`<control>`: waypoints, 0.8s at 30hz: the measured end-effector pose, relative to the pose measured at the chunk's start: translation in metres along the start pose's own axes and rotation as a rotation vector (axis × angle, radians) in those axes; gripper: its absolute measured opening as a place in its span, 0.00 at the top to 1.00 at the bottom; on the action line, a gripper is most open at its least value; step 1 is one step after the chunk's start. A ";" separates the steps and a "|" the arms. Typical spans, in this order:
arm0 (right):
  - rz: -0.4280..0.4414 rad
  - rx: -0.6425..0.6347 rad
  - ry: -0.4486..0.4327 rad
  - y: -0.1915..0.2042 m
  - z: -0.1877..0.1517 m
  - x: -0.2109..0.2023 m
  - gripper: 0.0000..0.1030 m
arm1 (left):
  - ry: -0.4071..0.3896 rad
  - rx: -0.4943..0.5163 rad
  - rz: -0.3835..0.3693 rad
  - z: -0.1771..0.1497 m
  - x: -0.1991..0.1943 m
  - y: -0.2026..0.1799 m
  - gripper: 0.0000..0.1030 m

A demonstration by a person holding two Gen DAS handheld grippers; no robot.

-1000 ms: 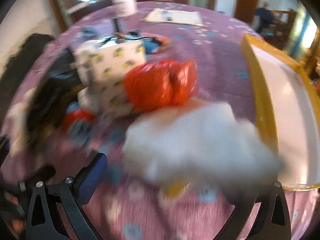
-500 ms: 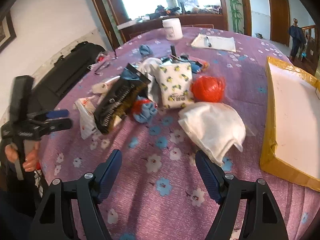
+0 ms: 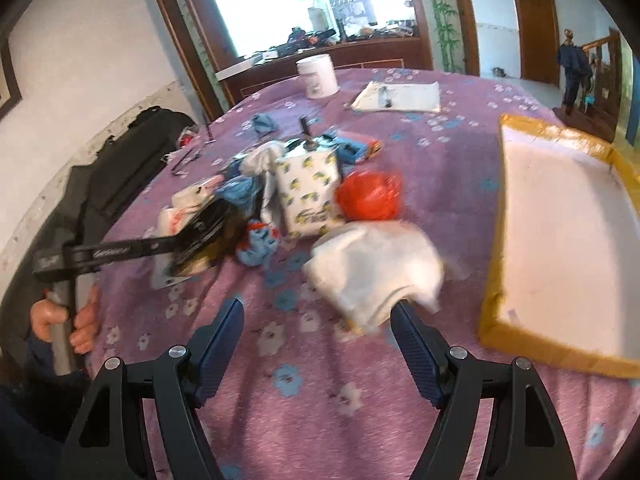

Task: Organize soft objects
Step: 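Grasp the white plastic bag with the left tool while the right tool grasps the white cloth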

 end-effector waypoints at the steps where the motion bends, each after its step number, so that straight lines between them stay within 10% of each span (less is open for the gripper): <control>1: -0.008 -0.004 -0.006 -0.002 0.004 -0.001 0.22 | 0.002 0.004 -0.004 -0.001 -0.002 0.001 0.63; 11: -0.120 0.000 0.080 -0.021 0.033 0.053 0.23 | 0.016 0.017 0.024 -0.004 0.003 0.005 0.48; 15: -0.147 -0.002 0.103 -0.020 0.029 0.063 0.81 | -0.015 0.031 0.035 -0.002 0.004 0.002 0.64; 24: -0.020 0.052 -0.063 -0.007 0.032 0.003 0.87 | -0.128 0.038 -0.081 0.003 -0.042 -0.005 0.70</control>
Point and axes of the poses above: each gripper's, at about its wrist camera, not at the fingertips, and x roughly the way its jaws point, y to its left, z to its top, the point moved 6 cm from there along x, roughly the way its jaws point, and after that the axes turned 4 degrees about -z, right-handed, at the moved point
